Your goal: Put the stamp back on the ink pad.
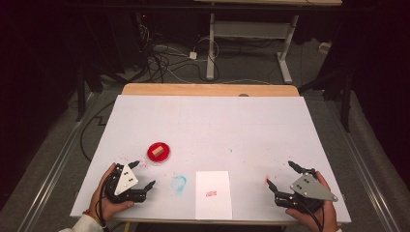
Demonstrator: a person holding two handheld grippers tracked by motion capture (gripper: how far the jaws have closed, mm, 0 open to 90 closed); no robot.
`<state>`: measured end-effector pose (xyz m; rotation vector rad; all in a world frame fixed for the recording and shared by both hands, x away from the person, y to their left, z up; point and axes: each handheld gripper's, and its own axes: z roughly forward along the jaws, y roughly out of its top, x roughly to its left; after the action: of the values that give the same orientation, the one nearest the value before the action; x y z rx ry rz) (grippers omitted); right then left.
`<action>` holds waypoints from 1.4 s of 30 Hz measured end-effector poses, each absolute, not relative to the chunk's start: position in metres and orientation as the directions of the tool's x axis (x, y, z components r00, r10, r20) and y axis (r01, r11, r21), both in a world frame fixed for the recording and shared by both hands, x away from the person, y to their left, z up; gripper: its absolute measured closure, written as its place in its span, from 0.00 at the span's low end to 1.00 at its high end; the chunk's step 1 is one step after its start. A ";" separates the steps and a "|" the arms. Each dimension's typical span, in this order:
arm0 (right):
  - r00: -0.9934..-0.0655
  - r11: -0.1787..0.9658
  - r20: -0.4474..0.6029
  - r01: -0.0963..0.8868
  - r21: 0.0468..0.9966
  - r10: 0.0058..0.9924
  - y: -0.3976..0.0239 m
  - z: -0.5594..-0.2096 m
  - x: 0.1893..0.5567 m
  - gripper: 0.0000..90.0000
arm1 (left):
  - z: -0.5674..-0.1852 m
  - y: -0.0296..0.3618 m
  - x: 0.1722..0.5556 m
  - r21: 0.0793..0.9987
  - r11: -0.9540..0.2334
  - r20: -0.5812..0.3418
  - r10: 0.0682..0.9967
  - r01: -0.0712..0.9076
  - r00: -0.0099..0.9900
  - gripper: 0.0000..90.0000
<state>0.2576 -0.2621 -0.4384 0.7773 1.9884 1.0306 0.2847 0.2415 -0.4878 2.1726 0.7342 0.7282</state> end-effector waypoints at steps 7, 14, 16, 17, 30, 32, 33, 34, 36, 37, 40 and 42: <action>-0.530 0.491 -0.344 0.163 0.856 0.775 -0.263 -0.437 0.256 0.19 | -0.486 0.240 0.282 0.772 -0.587 0.291 0.669 0.246 0.684 0.18; -0.526 0.497 -0.356 0.152 0.854 0.772 -0.259 -0.436 0.253 0.19 | -0.483 0.242 0.280 0.787 -0.570 0.286 0.677 0.237 0.678 0.18; -0.526 0.497 -0.357 0.150 0.854 0.772 -0.259 -0.435 0.254 0.19 | -0.483 0.241 0.280 0.785 -0.572 0.286 0.674 0.237 0.681 0.18; -0.529 0.496 -0.354 0.152 0.855 0.772 -0.259 -0.436 0.254 0.19 | -0.483 0.241 0.281 0.782 -0.576 0.289 0.673 0.239 0.681 0.18; -0.530 0.499 -0.357 0.150 0.853 0.769 -0.259 -0.436 0.254 0.19 | -0.483 0.242 0.281 0.786 -0.569 0.281 0.679 0.244 0.679 0.18; -0.531 0.496 -0.352 0.151 0.855 0.770 -0.258 -0.436 0.254 0.19 | -0.484 0.242 0.281 0.783 -0.571 0.281 0.678 0.246 0.679 0.18; -0.530 0.498 -0.357 0.149 0.854 0.769 -0.257 -0.435 0.254 0.19 | -0.484 0.242 0.281 0.783 -0.571 0.278 0.677 0.247 0.682 0.18; -0.532 0.499 -0.357 0.147 0.854 0.768 -0.257 -0.435 0.254 0.19 | -0.484 0.241 0.281 0.783 -0.571 0.277 0.675 0.246 0.684 0.18; -0.533 0.500 -0.358 0.147 0.853 0.767 -0.257 -0.436 0.254 0.19 | -0.484 0.241 0.281 0.783 -0.571 0.279 0.676 0.246 0.682 0.18; -0.533 0.502 -0.359 0.148 0.852 0.766 -0.257 -0.436 0.254 0.19 | -0.484 0.241 0.281 0.784 -0.569 0.278 0.678 0.247 0.680 0.18; -0.530 0.498 -0.357 0.148 0.854 0.769 -0.258 -0.436 0.254 0.19 | -0.484 0.241 0.282 0.783 -0.569 0.279 0.682 0.250 0.676 0.18; -0.533 0.500 -0.357 0.148 0.853 0.767 -0.258 -0.436 0.254 0.19 | -0.484 0.240 0.282 0.785 -0.566 0.282 0.689 0.253 0.667 0.18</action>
<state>0.2538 -0.2579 -0.4356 0.7508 1.9804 1.0297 0.2821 0.2405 -0.4840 2.1398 0.7239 0.7551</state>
